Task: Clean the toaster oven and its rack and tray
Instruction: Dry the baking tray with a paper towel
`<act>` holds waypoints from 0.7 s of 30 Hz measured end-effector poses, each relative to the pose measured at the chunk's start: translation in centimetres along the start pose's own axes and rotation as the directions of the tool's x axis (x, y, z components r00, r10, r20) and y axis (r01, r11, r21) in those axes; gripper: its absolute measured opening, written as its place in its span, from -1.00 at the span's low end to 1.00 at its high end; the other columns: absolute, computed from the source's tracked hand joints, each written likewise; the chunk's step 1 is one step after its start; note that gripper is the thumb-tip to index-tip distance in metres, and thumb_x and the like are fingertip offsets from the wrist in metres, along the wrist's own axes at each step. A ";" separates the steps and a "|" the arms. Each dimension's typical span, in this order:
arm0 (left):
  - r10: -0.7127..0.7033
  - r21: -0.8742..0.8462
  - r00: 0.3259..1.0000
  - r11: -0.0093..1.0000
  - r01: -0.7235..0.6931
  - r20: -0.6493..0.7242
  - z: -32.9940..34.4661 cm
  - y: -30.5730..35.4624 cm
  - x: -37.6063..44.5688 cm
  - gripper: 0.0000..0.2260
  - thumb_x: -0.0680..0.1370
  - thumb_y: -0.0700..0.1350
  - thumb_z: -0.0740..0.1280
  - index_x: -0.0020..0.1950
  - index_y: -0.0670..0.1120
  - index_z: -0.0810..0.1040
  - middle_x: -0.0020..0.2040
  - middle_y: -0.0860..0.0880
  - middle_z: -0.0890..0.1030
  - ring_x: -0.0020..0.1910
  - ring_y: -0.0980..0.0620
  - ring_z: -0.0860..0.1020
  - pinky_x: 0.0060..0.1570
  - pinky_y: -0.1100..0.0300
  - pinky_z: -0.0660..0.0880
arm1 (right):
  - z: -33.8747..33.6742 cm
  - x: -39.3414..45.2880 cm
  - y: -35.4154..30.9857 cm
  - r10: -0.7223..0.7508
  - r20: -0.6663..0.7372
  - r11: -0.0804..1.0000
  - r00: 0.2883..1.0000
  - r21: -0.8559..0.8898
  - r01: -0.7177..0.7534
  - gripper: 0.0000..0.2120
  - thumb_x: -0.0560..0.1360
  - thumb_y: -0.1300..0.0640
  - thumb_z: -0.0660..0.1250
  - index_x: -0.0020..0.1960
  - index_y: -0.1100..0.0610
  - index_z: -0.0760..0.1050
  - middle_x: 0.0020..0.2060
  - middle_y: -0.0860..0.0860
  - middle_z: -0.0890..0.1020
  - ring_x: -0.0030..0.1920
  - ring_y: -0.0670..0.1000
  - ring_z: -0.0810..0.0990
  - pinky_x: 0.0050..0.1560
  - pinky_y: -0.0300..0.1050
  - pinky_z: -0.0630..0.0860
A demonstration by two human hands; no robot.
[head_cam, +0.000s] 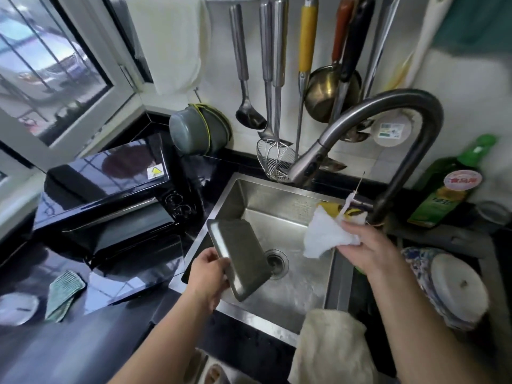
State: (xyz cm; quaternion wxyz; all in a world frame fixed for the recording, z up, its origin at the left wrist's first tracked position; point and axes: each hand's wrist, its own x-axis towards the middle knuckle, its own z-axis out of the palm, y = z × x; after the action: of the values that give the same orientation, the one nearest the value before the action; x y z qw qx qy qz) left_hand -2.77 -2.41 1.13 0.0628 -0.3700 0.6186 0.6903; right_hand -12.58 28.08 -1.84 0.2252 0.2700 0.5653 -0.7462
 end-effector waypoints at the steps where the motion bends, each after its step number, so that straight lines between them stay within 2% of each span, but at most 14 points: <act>1: 0.007 -0.026 1.000 1.000 -0.007 0.016 0.1 0.3 -0.1 -0.85 0.62 -0.44 0.21 0.08 -0.27 0.52 -0.12 -0.22 0.69 -0.32 -0.03 0.67 -0.41 0.15 0.59 | -0.2 -0.3 2.4 0.112 0.055 0.981 0.992 0.152 -0.119 -0.66 0.40 0.02 0.50 0.17 -0.05 0.64 0.13 -0.11 0.65 0.13 -0.12 0.62 0.15 -0.13 0.55; 2: 0.017 -0.047 0.999 0.999 -0.016 0.036 0.1 0.6 0.0 -0.86 0.63 -0.43 0.21 0.10 -0.25 0.51 -0.04 -0.25 0.68 -0.23 -0.06 0.68 -0.34 0.12 0.63 | 0.1 -1.2 4.2 0.158 0.076 0.953 0.985 0.249 -0.172 -0.69 0.44 0.02 0.46 0.19 -0.02 0.64 0.16 -0.05 0.65 0.18 -0.03 0.60 0.20 -0.05 0.55; 3: 0.028 -0.066 0.998 0.998 -0.024 0.054 0.1 0.6 0.1 -0.85 0.63 -0.41 0.22 0.10 -0.22 0.50 0.00 -0.26 0.66 -0.17 -0.08 0.67 -0.28 0.07 0.65 | 0.7 -1.4 6.0 0.227 0.126 0.887 0.966 0.383 -0.258 -0.75 0.54 0.11 0.32 0.19 0.07 0.62 0.13 0.05 0.64 0.14 0.06 0.58 0.12 0.01 0.56; 5: 0.033 -0.102 0.997 0.994 -0.025 0.075 -0.3 0.6 0.2 -0.84 0.63 -0.40 0.21 0.09 -0.19 0.50 0.02 -0.26 0.64 -0.11 -0.10 0.65 -0.21 0.01 0.67 | 3.1 -2.9 8.6 0.404 0.212 0.710 0.890 0.540 -0.451 -0.79 0.58 0.27 0.13 0.02 0.28 0.52 -0.10 0.18 0.57 -0.07 0.15 0.50 -0.05 0.17 0.54; 6: 0.028 -0.115 0.996 0.993 -0.018 0.081 -0.5 0.4 0.1 -0.84 0.63 -0.41 0.20 0.08 -0.20 0.50 0.03 -0.27 0.66 -0.09 -0.14 0.66 -0.20 0.01 0.66 | 4.4 -4.0 9.6 0.431 0.241 0.676 0.869 0.551 -0.488 -0.81 0.57 0.24 0.13 -0.06 0.31 0.49 -0.18 0.20 0.54 -0.11 0.17 0.47 0.04 0.27 0.45; 7: 0.019 -0.134 0.996 0.991 -0.007 0.092 -0.8 0.3 0.0 -0.83 0.63 -0.42 0.19 0.08 -0.21 0.50 0.04 -0.29 0.68 -0.05 -0.18 0.67 -0.19 0.01 0.66 | 5.5 -5.1 10.4 0.442 0.235 0.673 0.865 0.550 -0.494 -0.77 0.59 0.18 0.13 -0.06 0.32 0.47 -0.20 0.21 0.53 -0.10 0.20 0.47 0.13 0.34 0.33; 8: 0.006 -0.159 0.994 0.987 0.012 0.110 -1.1 0.1 -0.1 -0.83 0.63 -0.42 0.19 0.09 -0.22 0.51 0.05 -0.30 0.69 -0.01 -0.22 0.69 -0.18 0.00 0.67 | 6.2 -6.0 11.1 0.395 0.232 0.660 0.889 0.602 -0.450 -0.75 0.63 0.14 0.11 0.02 0.30 0.46 -0.17 0.22 0.53 -0.07 0.22 0.49 0.18 0.35 0.31; 10: -0.027 -0.201 0.985 0.978 0.062 0.168 -1.9 0.1 -0.4 -0.85 0.65 -0.41 0.18 0.08 -0.23 0.51 0.04 -0.30 0.71 0.00 -0.21 0.70 -0.17 0.00 0.68 | 7.4 -7.8 11.3 0.313 0.202 0.575 0.928 0.737 -0.355 -0.74 0.67 0.17 0.06 0.24 0.22 0.43 -0.12 0.24 0.58 -0.02 0.21 0.55 0.12 0.22 0.53; 11: -0.038 -0.205 0.979 0.976 0.080 0.199 -2.4 0.2 -0.4 -0.85 0.65 -0.40 0.18 0.06 -0.22 0.51 0.02 -0.28 0.71 -0.03 -0.18 0.70 -0.18 0.00 0.68 | 7.8 -8.1 11.3 0.272 0.153 0.561 0.950 0.777 -0.286 -0.71 0.67 0.20 0.06 0.31 0.21 0.43 -0.14 0.24 0.62 -0.03 0.18 0.57 0.01 0.12 0.63; 13: -0.050 -0.181 0.965 0.979 0.099 0.256 -3.5 0.7 0.0 -0.83 0.64 -0.41 0.19 0.05 -0.21 0.52 0.01 -0.28 0.70 -0.10 -0.14 0.68 -0.20 -0.02 0.62 | 8.4 -9.0 10.1 0.200 0.056 0.602 0.978 0.781 -0.167 -0.73 0.65 0.17 0.14 0.29 0.21 0.47 -0.19 0.22 0.67 -0.14 0.13 0.61 -0.26 -0.06 0.66; 14: -0.056 -0.160 0.957 0.981 0.106 0.286 -4.0 0.9 0.1 -0.82 0.64 -0.41 0.18 0.04 -0.19 0.51 -0.01 -0.28 0.68 -0.17 -0.12 0.65 -0.26 0.00 0.55 | 8.6 -9.7 9.7 0.164 0.032 0.630 0.986 0.766 -0.130 -0.72 0.64 0.10 0.21 0.27 0.21 0.48 -0.15 0.20 0.67 -0.17 0.11 0.62 -0.31 -0.10 0.64; 17: -0.056 -0.102 0.954 0.991 0.089 0.293 -6.0 0.9 0.6 -0.85 0.69 -0.34 0.18 0.04 -0.17 0.51 -0.22 -0.15 0.67 -0.39 -0.01 0.58 -0.45 0.10 0.50 | 8.8 -10.7 8.9 0.100 -0.074 0.726 0.992 0.688 -0.022 -0.63 0.55 0.00 0.39 0.28 0.15 0.46 0.14 0.19 0.56 0.02 0.12 0.60 -0.24 -0.12 0.62; 19: -0.018 -0.110 0.970 0.993 0.046 0.241 -7.1 1.0 1.3 -0.84 0.72 -0.24 0.18 0.05 -0.16 0.55 -0.27 -0.08 0.68 -0.38 0.00 0.59 -0.26 0.01 0.59 | 9.2 -11.2 8.9 0.060 -0.169 0.761 0.984 0.645 0.065 -0.64 0.55 0.10 0.40 0.28 0.18 0.43 0.20 0.23 0.52 0.13 0.13 0.58 -0.21 -0.14 0.64; 21: 0.059 -0.075 0.974 0.996 -0.044 0.218 -7.3 1.8 1.8 -0.82 0.72 -0.20 0.20 0.00 -0.16 0.55 -0.23 -0.12 0.69 -0.32 -0.02 0.62 -0.20 0.00 0.61 | 9.3 -11.8 9.2 0.025 -0.267 0.825 0.963 0.550 0.130 -0.75 0.55 0.27 0.37 0.20 0.24 0.45 0.16 0.22 0.57 0.04 0.10 0.62 -0.24 -0.15 0.63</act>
State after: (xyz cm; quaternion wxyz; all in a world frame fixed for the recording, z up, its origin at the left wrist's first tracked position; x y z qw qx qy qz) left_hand -1.85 -10.03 1.78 0.1002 -0.2771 0.5928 0.7495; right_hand 0.83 17.11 1.33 0.0380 0.4048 0.3524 -0.8429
